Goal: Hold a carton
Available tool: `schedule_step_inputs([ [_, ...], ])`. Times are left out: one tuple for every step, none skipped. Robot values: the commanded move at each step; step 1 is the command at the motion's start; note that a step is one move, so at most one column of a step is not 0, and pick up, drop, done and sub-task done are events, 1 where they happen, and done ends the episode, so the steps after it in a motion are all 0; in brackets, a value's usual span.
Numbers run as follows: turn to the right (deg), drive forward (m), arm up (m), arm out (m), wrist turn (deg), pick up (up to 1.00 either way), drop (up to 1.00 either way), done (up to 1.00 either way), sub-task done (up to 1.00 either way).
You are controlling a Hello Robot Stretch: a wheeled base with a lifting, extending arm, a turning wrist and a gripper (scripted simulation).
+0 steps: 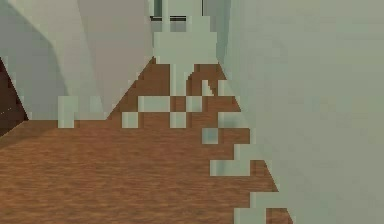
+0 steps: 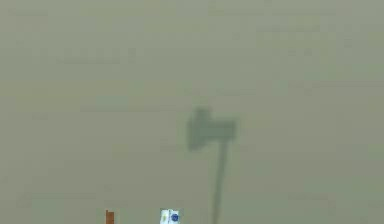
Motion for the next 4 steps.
schedule_step_inputs([
  [0.0,0.00,0.10,0.00,0.0,0.00,0.00,0.00,0.00],
  [0.0,0.00,0.00,0.30,0.0,0.00,0.00,0.00,0.00],
  [0.0,0.00,0.00,0.00,45.0,0.00,0.00,0.00,0.00],
  [0.0,0.00,0.00,0.00,45.0,0.00,0.00,0.00,0.00],
])
